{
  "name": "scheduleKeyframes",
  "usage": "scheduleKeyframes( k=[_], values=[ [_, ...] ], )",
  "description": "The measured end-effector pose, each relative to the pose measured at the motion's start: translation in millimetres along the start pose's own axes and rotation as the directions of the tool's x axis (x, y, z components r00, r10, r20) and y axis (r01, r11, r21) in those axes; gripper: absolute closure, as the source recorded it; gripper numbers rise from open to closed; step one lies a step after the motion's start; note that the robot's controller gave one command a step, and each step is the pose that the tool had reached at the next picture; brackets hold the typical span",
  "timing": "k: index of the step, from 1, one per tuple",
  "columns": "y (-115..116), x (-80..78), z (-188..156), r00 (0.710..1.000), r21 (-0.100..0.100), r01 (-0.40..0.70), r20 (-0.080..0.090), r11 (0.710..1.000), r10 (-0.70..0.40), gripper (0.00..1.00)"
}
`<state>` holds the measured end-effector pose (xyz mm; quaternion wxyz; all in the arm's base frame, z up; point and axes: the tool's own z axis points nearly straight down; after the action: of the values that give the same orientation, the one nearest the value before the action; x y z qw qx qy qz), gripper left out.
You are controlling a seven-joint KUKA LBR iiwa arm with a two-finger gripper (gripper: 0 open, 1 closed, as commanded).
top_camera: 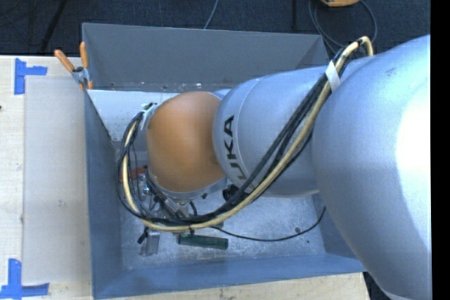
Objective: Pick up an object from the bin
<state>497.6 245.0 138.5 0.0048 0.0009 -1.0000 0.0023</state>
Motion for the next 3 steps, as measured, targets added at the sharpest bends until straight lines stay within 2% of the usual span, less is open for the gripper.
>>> scheduleKeyframes(
  k=[1,2,3],
  values=[
    [-71,-40.2,73,0.988,0.001,-0.153,0.003,0.988,0.153,0.0],
    [-142,-70.3,63,0.995,-0.002,-0.094,0.011,0.996,0.094,0.0],
    [-168,-30.4,67,0.999,-0.003,0.046,0.006,0.999,-0.046,0.0]
  ],
)
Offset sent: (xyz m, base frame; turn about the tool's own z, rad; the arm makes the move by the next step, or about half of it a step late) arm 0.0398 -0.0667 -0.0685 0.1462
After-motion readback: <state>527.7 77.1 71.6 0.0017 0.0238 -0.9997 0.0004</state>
